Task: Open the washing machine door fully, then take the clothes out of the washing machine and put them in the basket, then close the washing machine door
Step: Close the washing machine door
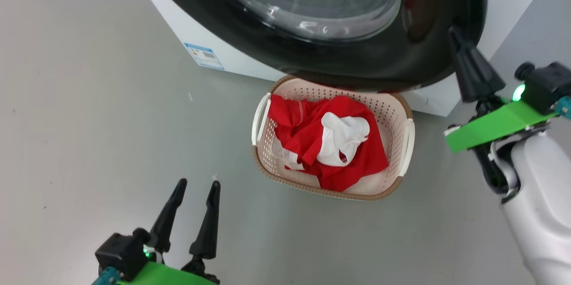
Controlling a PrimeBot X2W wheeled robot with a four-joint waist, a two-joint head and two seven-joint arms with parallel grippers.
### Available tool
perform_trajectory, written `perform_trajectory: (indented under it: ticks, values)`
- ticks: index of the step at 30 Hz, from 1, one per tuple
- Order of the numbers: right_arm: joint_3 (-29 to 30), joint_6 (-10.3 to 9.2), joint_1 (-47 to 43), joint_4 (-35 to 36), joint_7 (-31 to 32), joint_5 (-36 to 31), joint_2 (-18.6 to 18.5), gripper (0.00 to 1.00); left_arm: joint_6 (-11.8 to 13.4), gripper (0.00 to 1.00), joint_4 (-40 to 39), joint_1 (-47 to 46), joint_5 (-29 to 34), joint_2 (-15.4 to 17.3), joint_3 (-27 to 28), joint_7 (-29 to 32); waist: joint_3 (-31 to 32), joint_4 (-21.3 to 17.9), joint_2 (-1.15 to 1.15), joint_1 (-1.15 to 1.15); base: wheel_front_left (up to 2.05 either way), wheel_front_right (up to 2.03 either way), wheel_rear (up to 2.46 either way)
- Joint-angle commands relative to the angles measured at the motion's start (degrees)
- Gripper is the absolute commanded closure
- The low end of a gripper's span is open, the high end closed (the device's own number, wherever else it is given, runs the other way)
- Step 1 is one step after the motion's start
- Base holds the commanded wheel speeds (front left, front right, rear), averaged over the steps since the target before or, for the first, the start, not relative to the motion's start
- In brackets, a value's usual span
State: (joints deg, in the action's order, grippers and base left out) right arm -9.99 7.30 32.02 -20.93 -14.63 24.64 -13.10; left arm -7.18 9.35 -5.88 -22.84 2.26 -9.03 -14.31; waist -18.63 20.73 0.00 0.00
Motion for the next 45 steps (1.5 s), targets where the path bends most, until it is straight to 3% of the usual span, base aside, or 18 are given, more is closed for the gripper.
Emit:
perform_trajectory:
  ticks: [1, 20, 37, 38, 39, 41, 42, 43, 45]
  values:
    - [-0.3, 0.19, 1.7, 1.1, -0.4, 0.3, -0.3, 1.00, -0.3, 0.00, -1.8, -1.4, -0.4, 0.6, 1.6, -0.7, -1.1, 0.3, 0.00, 0.00, 0.00, 0.00, 0.00]
    - [5.7, 0.19, 11.0, -1.7, -0.4, 0.5, -1.8, 1.00, -0.3, 0.00, -1.6, -4.1, -1.0, 0.6, -0.6, -0.7, -4.1, 2.0, 0.00, 0.00, 0.00, 0.00, 0.00]
    - [-0.6, 0.19, 9.3, -1.3, -0.4, 0.3, -1.3, 1.00, -0.3, 0.00, 0.0, -3.9, 0.3, 0.6, 0.3, -0.7, -1.9, 0.0, 0.00, 0.00, 0.00, 0.00, 0.00]
    - [-1.0, 0.19, 8.5, -1.1, -0.4, 0.3, -1.2, 0.88, -0.3, 0.00, 0.2, -3.8, 0.5, 0.6, 0.5, -0.7, -1.6, -0.2, 0.00, 0.00, 0.00, 0.00, 0.00]
    - [-1.3, 0.19, 7.7, -0.7, -0.4, 0.4, -1.2, 0.65, -0.3, 0.00, 0.3, -3.8, 0.7, 0.6, 0.7, -0.7, -1.3, -0.5, 0.00, 0.00, 0.00, 0.00, 0.00]
    - [-1.4, 0.19, 6.0, -0.1, -0.4, 0.5, -1.1, 0.40, -0.3, 0.00, 0.6, -3.7, 1.2, 0.6, 1.2, -0.7, -0.7, -1.0, 0.00, 0.00, 0.00, 0.00, 0.00]
    - [-1.4, 0.19, 6.0, -0.1, -0.4, 0.5, -1.1, 0.40, -0.3, 0.00, 0.6, -3.7, 1.2, 0.6, 1.2, -0.7, -0.7, -1.0, 0.00, 0.00, 0.00, 0.00, 0.00]
    - [-1.3, 0.19, 4.1, 0.3, -0.4, 0.5, -1.1, 0.00, -0.3, 0.00, 0.8, -3.6, 1.7, 0.6, 1.8, -0.7, -0.1, -1.6, 0.00, 0.00, 0.00, 0.00, 0.00]
    - [-1.2, 0.19, 3.3, 0.5, -0.4, 0.4, -1.0, 0.00, -0.3, 0.00, 0.9, -3.5, 2.0, 0.6, 2.0, -0.7, 0.1, -2.0, 0.00, 0.00, 0.00, 0.00, 0.00]
